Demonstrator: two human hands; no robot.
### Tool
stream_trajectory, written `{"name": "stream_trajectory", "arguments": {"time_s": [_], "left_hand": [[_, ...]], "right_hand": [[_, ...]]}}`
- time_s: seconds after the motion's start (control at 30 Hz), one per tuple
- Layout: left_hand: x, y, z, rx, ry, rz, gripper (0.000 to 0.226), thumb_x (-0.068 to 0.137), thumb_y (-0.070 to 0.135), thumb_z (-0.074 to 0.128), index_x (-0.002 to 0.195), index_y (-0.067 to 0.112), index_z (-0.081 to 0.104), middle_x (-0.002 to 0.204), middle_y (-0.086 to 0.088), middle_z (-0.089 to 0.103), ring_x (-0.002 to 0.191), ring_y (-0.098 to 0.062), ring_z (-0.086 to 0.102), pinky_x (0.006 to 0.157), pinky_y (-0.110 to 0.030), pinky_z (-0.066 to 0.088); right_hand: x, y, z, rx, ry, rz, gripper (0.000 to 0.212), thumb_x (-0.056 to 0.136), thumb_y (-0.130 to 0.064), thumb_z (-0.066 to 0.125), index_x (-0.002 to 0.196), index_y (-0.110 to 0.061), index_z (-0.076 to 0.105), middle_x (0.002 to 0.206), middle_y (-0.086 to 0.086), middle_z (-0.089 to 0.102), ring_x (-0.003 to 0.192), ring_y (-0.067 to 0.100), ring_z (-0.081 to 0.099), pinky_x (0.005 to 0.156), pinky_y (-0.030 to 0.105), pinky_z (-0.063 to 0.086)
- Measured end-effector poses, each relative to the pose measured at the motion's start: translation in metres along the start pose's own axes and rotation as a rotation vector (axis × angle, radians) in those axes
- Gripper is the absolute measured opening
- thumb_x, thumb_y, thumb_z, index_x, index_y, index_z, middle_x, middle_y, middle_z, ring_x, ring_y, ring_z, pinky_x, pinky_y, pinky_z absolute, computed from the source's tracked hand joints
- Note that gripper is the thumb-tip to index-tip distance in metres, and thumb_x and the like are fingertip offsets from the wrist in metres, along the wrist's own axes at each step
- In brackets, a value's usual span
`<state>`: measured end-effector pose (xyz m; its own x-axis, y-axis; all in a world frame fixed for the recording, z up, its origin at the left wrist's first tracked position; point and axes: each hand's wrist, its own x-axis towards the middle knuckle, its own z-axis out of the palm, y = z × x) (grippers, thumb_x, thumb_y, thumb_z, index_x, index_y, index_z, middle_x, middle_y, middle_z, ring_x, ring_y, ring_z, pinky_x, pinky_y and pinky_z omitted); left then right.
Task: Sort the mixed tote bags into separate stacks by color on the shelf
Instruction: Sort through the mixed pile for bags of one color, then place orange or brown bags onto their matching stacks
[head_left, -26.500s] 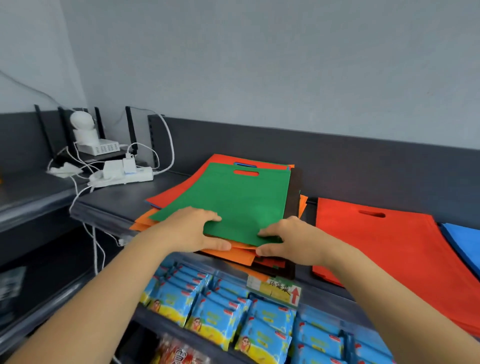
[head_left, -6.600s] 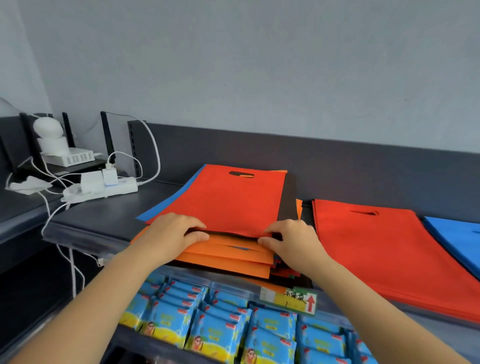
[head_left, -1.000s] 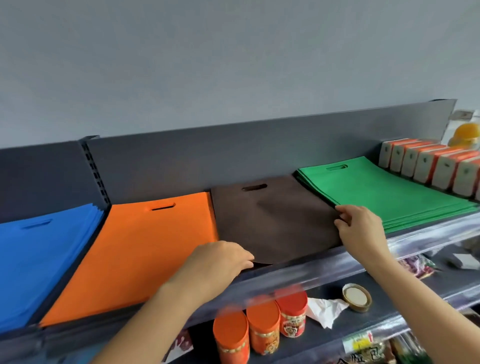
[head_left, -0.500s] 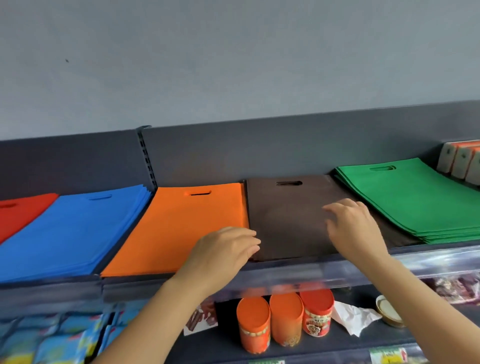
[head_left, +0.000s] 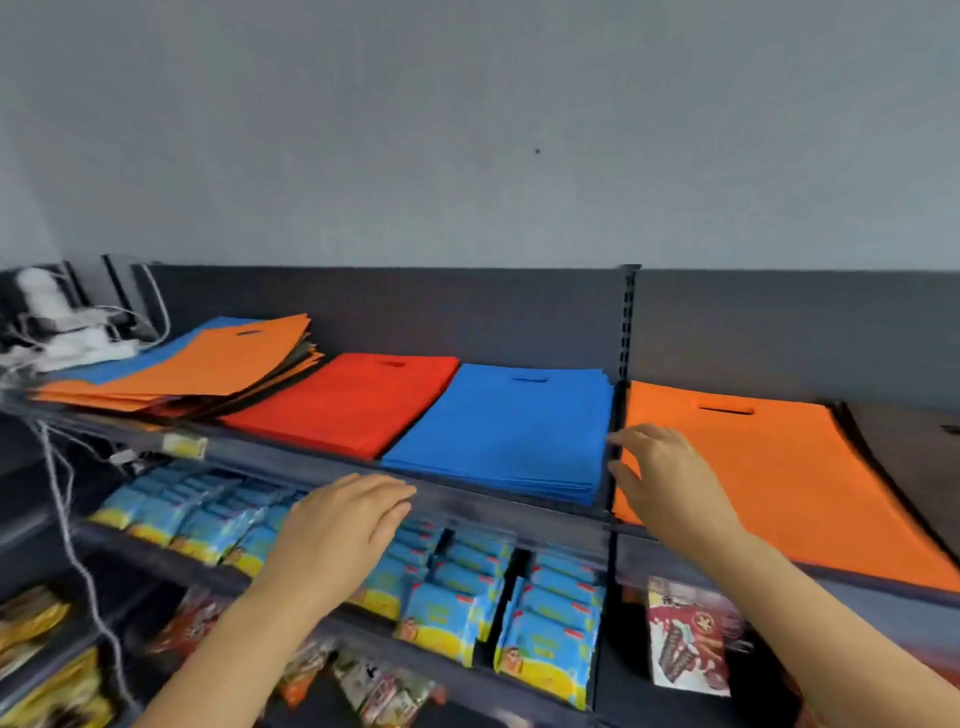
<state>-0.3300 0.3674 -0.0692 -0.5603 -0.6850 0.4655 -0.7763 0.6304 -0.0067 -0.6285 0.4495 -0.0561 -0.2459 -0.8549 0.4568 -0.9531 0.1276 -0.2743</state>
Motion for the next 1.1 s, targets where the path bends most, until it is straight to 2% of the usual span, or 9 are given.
{"name": "stream_trajectory", "arguments": {"time_s": [0.13, 0.23, 0.43, 0.63, 0.73, 0.8, 0.97, 1.03, 1.1], "left_hand": [[-0.036, -0.097, -0.025, 0.052, -0.023, -0.104, 0.037, 0.098, 0.039, 0.040, 0.133, 0.032, 0.052, 0.133, 0.018, 0.052, 0.123, -0.003, 0.047, 0.092, -0.020, 0.043], [-0.056, -0.156, -0.038, 0.073, -0.024, -0.158, 0.040, 0.099, 0.041, 0.034, 0.138, 0.034, 0.044, 0.138, 0.019, 0.046, 0.128, -0.001, 0.041, 0.095, -0.017, 0.038], [-0.076, -0.247, -0.040, 0.083, 0.013, -0.245, 0.038, 0.099, 0.039, 0.037, 0.134, 0.032, 0.051, 0.131, 0.016, 0.054, 0.122, -0.004, 0.048, 0.089, -0.019, 0.042], [-0.070, -0.307, -0.029, 0.121, 0.022, -0.307, 0.025, 0.091, 0.028, 0.060, 0.114, 0.024, 0.069, 0.106, 0.008, 0.070, 0.099, -0.014, 0.065, 0.068, -0.026, 0.053], [-0.055, -0.338, -0.020, 0.132, 0.028, -0.316, 0.028, 0.095, 0.032, 0.052, 0.118, 0.025, 0.066, 0.112, 0.009, 0.067, 0.104, -0.012, 0.063, 0.072, -0.027, 0.052], [-0.041, -0.358, -0.016, 0.123, 0.020, -0.332, 0.032, 0.097, 0.034, 0.048, 0.125, 0.027, 0.061, 0.120, 0.011, 0.063, 0.112, -0.010, 0.057, 0.081, -0.027, 0.050], [-0.002, -0.399, -0.013, 0.097, 0.030, -0.343, 0.037, 0.097, 0.039, 0.043, 0.131, 0.029, 0.054, 0.128, 0.013, 0.057, 0.120, -0.009, 0.051, 0.090, -0.024, 0.045], [0.014, -0.414, -0.012, 0.087, 0.028, -0.359, 0.042, 0.097, 0.048, 0.037, 0.133, 0.031, 0.052, 0.128, 0.014, 0.056, 0.121, -0.009, 0.049, 0.092, -0.024, 0.043], [0.029, -0.431, -0.010, 0.094, 0.024, -0.362, 0.047, 0.095, 0.053, 0.035, 0.135, 0.032, 0.048, 0.132, 0.013, 0.053, 0.124, -0.009, 0.046, 0.095, -0.025, 0.041]], "right_hand": [[0.030, -0.112, 0.047, 0.031, -0.068, -0.108, 0.040, 0.097, -0.025, 0.047, 0.136, -0.017, 0.048, 0.138, 0.001, 0.048, 0.125, 0.025, 0.043, 0.097, 0.036, 0.040], [0.045, -0.176, 0.081, 0.057, -0.101, -0.171, 0.039, 0.095, -0.023, 0.048, 0.134, -0.016, 0.050, 0.134, 0.003, 0.051, 0.123, 0.026, 0.045, 0.097, 0.038, 0.041], [0.080, -0.267, 0.128, 0.097, -0.131, -0.301, 0.037, 0.092, -0.023, 0.053, 0.129, -0.014, 0.055, 0.122, 0.008, 0.058, 0.115, 0.030, 0.050, 0.095, 0.040, 0.043], [0.126, -0.332, 0.175, 0.120, -0.183, -0.387, 0.039, 0.094, -0.025, 0.049, 0.132, -0.017, 0.050, 0.127, 0.006, 0.054, 0.120, 0.028, 0.047, 0.095, 0.039, 0.043], [0.160, -0.357, 0.199, 0.141, -0.175, -0.426, 0.038, 0.093, -0.024, 0.051, 0.130, -0.016, 0.051, 0.127, 0.007, 0.055, 0.120, 0.028, 0.048, 0.095, 0.039, 0.043], [0.186, -0.374, 0.213, 0.158, -0.181, -0.445, 0.038, 0.092, -0.024, 0.054, 0.128, -0.015, 0.053, 0.126, 0.008, 0.056, 0.118, 0.029, 0.049, 0.094, 0.040, 0.044], [0.244, -0.409, 0.239, 0.112, -0.369, -0.512, 0.050, 0.088, -0.034, 0.061, 0.131, -0.011, 0.048, 0.130, 0.009, 0.052, 0.119, 0.032, 0.050, 0.096, 0.042, 0.043], [0.265, -0.420, 0.251, 0.049, -0.429, -0.560, 0.041, 0.090, -0.033, 0.058, 0.123, -0.009, 0.052, 0.125, 0.012, 0.055, 0.114, 0.034, 0.053, 0.092, 0.039, 0.045], [0.279, -0.427, 0.260, 0.020, -0.456, -0.602, 0.021, 0.095, -0.026, 0.049, 0.106, -0.009, 0.057, 0.112, 0.015, 0.061, 0.099, 0.035, 0.057, 0.078, 0.036, 0.045]]}}
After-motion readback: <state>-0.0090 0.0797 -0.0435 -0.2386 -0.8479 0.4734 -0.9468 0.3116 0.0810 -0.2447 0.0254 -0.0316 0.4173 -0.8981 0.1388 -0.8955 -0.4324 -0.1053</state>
